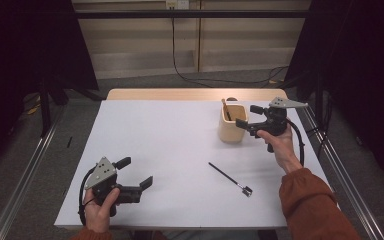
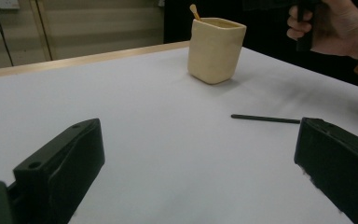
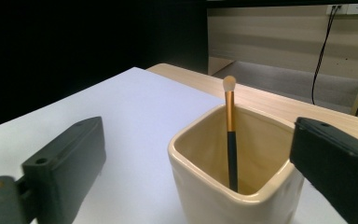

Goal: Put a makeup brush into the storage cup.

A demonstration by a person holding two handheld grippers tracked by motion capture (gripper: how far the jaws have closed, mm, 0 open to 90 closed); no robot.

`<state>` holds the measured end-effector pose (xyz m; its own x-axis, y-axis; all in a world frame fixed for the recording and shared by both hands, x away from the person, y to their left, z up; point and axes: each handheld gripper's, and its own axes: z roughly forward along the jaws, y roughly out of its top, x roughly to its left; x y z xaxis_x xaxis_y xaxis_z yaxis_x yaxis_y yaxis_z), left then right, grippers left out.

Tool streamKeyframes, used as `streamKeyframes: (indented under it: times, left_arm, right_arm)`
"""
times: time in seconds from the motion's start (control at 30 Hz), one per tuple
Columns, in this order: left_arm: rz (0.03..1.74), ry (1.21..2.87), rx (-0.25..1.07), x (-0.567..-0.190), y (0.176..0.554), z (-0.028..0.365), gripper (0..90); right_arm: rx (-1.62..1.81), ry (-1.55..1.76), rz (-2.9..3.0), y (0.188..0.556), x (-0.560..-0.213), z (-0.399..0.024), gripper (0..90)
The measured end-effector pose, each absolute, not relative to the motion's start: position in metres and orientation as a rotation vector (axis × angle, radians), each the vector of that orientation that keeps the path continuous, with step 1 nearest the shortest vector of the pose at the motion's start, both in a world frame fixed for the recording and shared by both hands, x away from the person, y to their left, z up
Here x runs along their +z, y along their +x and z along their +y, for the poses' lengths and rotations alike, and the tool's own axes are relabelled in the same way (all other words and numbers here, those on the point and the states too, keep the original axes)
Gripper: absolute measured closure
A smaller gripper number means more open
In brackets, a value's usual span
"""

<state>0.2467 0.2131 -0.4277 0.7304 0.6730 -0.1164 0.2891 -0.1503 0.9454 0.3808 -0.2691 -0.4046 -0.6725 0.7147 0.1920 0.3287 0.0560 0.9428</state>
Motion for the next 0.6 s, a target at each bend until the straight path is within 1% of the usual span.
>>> streamKeyframes:
  times: [0.2, 0.6]
  left_arm:
    - [0.773, 1.720, 0.409, -0.426, 0.244, 0.217, 1.5]
    - [0.799, 1.714, 0.403, -0.428, 0.245, 0.222, 1.5]
  right_arm:
    - [1.635, 1.045, 2.009, 0.370, -0.403, -0.272, 0.1]
    - [1.621, 1.061, 2.011, 0.346, -0.406, -0.275, 1.4]
